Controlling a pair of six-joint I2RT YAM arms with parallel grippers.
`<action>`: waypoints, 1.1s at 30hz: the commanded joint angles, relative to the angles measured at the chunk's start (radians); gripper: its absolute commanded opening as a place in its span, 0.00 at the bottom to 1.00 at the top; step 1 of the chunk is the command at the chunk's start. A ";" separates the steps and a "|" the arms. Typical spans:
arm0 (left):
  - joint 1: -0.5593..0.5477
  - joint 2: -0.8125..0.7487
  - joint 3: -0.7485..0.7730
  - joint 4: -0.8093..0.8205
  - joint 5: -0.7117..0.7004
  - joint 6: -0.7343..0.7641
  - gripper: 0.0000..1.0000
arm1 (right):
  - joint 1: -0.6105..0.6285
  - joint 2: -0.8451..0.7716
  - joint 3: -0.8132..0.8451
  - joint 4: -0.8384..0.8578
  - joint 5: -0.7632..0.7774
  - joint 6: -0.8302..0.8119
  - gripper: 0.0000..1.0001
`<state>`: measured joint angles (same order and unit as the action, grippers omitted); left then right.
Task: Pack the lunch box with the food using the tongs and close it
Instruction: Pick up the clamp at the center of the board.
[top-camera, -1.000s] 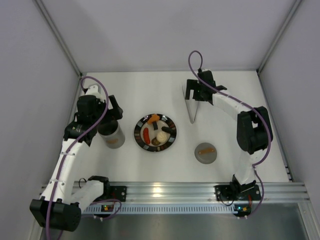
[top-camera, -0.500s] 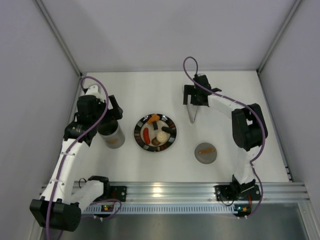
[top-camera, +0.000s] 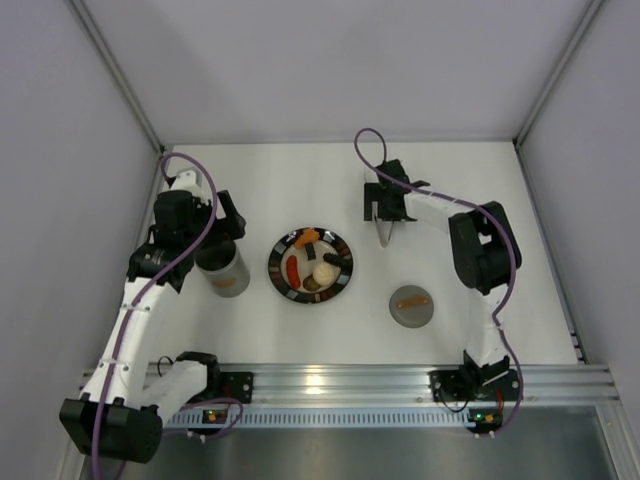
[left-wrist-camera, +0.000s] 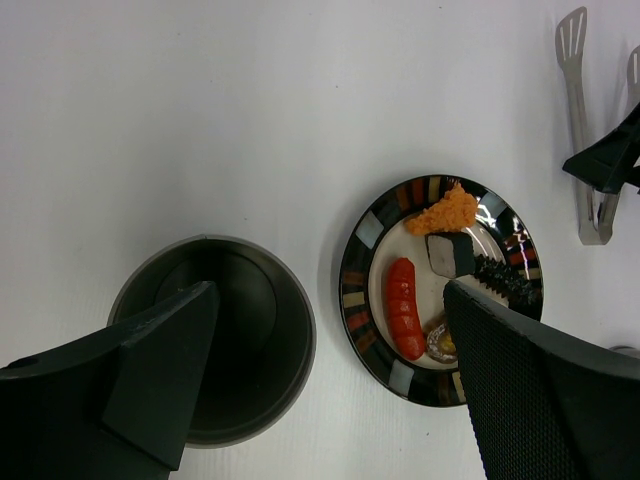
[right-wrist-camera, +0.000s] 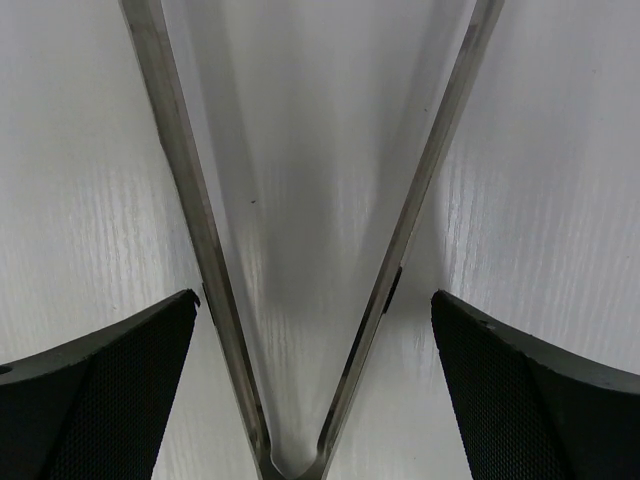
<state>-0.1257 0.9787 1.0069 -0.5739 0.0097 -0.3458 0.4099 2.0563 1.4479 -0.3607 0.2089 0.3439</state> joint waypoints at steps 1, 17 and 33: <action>0.005 -0.026 -0.004 0.060 0.004 -0.007 0.99 | 0.032 0.014 0.077 -0.018 0.053 0.004 0.99; 0.005 -0.034 -0.005 0.062 0.007 -0.007 0.99 | 0.049 0.053 0.091 -0.052 0.135 0.055 0.90; 0.005 -0.038 -0.008 0.062 0.013 -0.013 0.99 | 0.052 0.021 -0.001 -0.023 0.098 0.064 0.59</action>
<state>-0.1257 0.9638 1.0050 -0.5743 0.0105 -0.3489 0.4423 2.0933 1.4841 -0.3584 0.3046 0.4076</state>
